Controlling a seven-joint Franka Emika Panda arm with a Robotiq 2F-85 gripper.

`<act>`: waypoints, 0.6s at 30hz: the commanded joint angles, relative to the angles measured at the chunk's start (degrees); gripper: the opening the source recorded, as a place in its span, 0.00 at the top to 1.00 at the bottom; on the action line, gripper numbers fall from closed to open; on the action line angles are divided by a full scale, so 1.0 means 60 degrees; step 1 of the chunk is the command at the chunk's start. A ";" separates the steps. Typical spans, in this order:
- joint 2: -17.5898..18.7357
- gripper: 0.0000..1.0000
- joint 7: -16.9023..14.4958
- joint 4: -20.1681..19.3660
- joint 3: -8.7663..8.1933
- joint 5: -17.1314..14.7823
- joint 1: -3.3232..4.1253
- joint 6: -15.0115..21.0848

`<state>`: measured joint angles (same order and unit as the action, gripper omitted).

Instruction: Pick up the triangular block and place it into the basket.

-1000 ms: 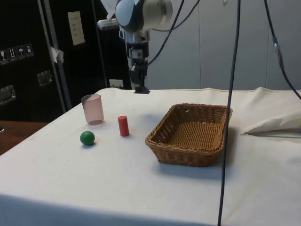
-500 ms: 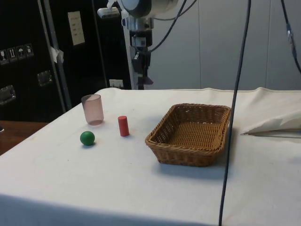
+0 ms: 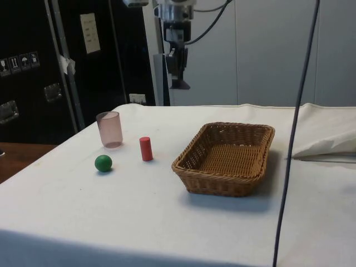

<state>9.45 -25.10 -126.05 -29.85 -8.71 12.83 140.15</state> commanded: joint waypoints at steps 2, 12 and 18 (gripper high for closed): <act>-0.0267 0.67 0.0306 -0.0201 -0.0048 0.0382 0.0095 -0.0105; -0.1480 0.67 0.1079 -0.0974 0.0220 0.1308 0.0115 -0.0688; -0.1986 0.67 0.1423 -0.1375 0.0392 0.1652 0.0105 -0.0802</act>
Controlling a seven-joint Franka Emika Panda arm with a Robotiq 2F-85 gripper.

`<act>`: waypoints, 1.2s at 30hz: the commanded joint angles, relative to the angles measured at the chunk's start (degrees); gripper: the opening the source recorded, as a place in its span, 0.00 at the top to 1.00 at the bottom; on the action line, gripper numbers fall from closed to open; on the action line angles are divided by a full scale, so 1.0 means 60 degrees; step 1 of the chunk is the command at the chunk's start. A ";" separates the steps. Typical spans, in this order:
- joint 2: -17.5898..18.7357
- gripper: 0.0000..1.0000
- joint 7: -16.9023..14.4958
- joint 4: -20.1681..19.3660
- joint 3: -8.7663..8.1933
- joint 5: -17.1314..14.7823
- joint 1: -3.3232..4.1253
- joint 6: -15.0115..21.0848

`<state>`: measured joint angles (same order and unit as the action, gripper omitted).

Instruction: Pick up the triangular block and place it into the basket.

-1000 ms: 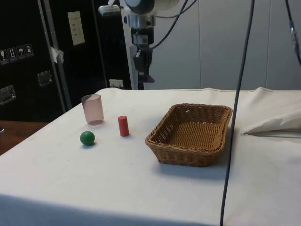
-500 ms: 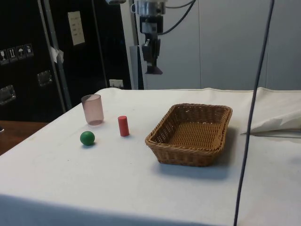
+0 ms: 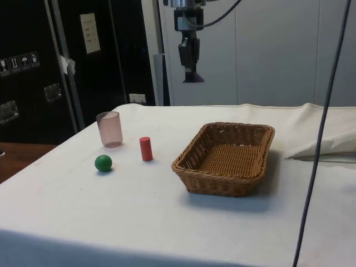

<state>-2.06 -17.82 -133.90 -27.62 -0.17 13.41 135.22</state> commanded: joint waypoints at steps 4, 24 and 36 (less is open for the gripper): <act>-0.0487 0.67 0.0583 -0.0506 0.0210 0.0583 0.0000 0.0038; -0.1346 0.67 0.1948 -0.2215 0.0964 0.1566 -0.0029 0.0898; -0.1337 0.67 0.2492 -0.3199 0.1451 0.1604 0.0010 0.1833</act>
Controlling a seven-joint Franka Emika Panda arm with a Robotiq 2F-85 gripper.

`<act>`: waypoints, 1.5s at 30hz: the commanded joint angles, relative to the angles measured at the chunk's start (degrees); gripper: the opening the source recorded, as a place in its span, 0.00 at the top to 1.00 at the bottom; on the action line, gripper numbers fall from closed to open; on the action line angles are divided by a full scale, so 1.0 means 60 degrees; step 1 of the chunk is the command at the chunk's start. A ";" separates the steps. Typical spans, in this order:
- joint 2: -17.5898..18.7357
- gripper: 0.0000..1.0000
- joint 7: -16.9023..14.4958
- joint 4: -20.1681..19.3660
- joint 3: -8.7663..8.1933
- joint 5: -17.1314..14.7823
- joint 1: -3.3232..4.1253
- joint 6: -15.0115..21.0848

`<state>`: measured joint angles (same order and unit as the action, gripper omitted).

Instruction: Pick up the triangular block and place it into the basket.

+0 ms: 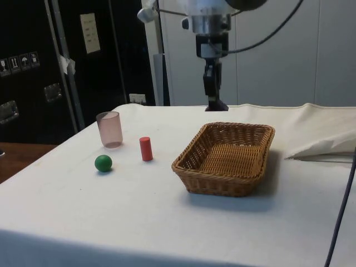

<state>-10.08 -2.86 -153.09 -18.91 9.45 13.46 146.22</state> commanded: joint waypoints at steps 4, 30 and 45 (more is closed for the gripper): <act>0.0029 0.67 0.0477 -0.0420 0.0277 0.0277 -0.0057 0.0544; 0.2110 0.67 0.1623 -0.1146 0.1175 -0.0038 0.0019 0.3333; 0.2683 0.07 0.1709 -0.1003 0.1184 -0.0134 0.0000 0.3753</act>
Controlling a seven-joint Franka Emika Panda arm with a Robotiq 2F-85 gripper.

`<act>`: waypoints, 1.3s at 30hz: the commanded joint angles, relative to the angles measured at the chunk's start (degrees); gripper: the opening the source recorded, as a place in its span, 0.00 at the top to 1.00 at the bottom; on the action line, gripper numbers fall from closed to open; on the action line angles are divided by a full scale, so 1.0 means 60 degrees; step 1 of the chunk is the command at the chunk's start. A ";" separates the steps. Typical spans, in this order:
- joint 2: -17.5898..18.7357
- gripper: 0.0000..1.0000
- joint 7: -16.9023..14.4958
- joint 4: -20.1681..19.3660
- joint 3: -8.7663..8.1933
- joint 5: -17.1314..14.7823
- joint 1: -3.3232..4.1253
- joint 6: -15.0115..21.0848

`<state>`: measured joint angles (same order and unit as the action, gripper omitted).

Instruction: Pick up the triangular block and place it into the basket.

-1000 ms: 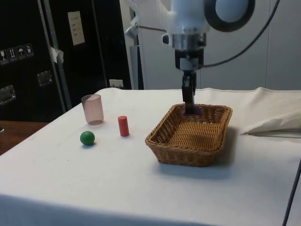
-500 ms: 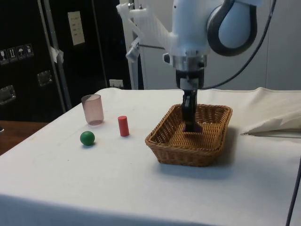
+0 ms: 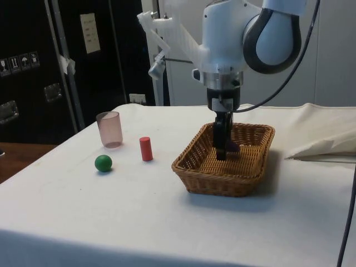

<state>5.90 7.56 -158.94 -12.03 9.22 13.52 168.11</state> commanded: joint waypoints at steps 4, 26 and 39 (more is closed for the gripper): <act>0.0029 0.00 -0.0038 -0.0029 0.0038 -0.0105 -0.0019 0.0115; -0.1308 0.00 0.0153 -0.0029 0.0048 0.0000 0.0010 -0.1241; -0.1910 0.00 0.0162 0.0019 0.0048 0.0048 -0.0010 -0.1805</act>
<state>-4.87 8.31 -158.88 -11.80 9.22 13.58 158.31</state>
